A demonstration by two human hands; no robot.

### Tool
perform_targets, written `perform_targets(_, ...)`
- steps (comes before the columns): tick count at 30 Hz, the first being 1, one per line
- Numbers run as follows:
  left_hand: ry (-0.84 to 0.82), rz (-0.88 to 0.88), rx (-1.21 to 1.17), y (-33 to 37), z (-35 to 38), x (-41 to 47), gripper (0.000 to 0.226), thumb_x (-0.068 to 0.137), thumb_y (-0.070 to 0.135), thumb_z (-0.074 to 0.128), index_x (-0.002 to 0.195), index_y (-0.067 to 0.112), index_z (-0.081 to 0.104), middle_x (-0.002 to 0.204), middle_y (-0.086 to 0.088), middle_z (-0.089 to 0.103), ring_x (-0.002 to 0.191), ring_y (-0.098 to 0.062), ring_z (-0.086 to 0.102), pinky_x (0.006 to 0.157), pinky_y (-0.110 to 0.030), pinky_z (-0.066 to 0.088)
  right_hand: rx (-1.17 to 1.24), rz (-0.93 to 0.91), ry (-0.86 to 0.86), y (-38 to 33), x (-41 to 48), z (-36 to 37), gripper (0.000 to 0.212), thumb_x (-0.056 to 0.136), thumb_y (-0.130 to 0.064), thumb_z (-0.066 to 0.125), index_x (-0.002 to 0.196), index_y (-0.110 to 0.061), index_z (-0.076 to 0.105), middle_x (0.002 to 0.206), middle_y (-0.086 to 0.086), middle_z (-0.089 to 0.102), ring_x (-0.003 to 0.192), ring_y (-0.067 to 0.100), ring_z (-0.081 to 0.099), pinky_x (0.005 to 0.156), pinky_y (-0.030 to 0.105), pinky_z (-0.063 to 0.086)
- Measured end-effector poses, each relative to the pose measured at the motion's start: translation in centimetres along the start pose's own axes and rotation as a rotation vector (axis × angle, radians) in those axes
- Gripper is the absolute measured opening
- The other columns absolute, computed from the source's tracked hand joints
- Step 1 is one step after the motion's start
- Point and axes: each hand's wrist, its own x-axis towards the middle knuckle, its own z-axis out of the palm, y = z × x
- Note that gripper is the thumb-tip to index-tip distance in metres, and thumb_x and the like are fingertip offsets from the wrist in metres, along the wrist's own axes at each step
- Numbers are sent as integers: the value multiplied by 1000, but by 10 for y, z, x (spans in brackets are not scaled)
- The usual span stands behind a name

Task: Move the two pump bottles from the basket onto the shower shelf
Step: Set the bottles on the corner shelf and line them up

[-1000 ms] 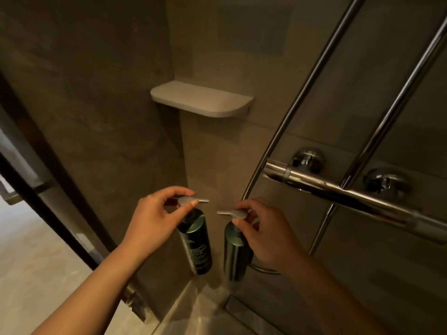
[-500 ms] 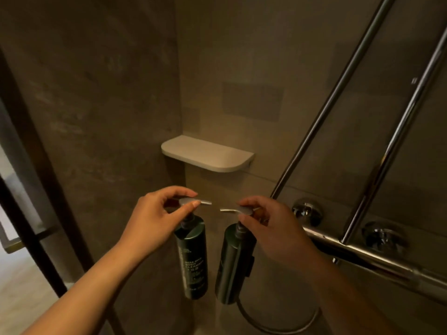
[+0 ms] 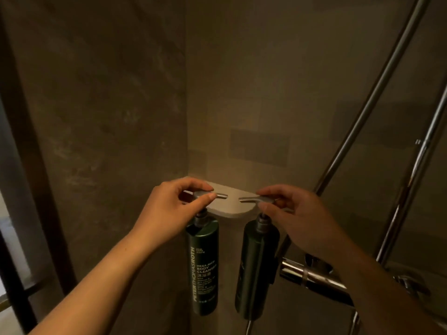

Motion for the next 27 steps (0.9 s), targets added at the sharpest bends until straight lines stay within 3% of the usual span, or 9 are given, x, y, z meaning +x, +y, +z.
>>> perform_targets(4,-31,53,27,8,-10,25,11,72,38,71,81,31,71,76,22,69,62,2,64,52,-8,43,-33,-59,52,-14,21,-7,16,81,-22,66,91,-34,65,82,-6,68,76,1,63,63,10,47)
perform_targets(10,-43,97,-8,13,-25,58,13,72,41,68,81,32,69,77,16,69,65,-3,66,57,-16,50,19,-111,106,-25,48,-11,14,81,-19,66,89,-30,67,77,-4,68,69,2,62,63,12,48)
perform_targets(14,-33,178,-1,18,-33,75,28,66,57,61,82,35,69,78,19,68,66,-2,65,58,-16,51,27,-177,131,-34,63,-13,14,80,-19,67,87,-31,68,67,-9,66,63,0,59,58,9,45)
perform_targets(17,-52,185,6,19,-37,88,36,62,64,57,83,37,68,82,21,67,71,-1,65,62,-20,54,26,-189,137,-42,74,-13,11,76,-27,69,85,-34,69,74,-3,66,66,3,60,60,12,46)
perform_targets(21,-69,173,-30,20,-47,108,34,62,64,58,84,40,68,83,15,68,75,-4,65,69,-31,54,-29,-212,169,-59,88,-13,11,76,-30,67,86,-32,69,79,-3,67,71,5,61,62,12,48)
perform_targets(24,-76,179,-34,24,-55,125,28,67,58,62,84,37,68,85,9,69,75,-3,65,70,-31,55,-65,-230,184,-75,97,-11,10,78,-27,66,88,-29,69,77,-7,66,69,4,60,61,13,47)
perform_targets(27,-76,191,-45,26,-59,141,17,75,46,65,84,32,68,82,7,68,74,-1,64,66,-24,54,-84,-234,200,-87,104,-5,9,80,-23,65,87,-27,69,84,2,68,76,13,60,69,22,51)
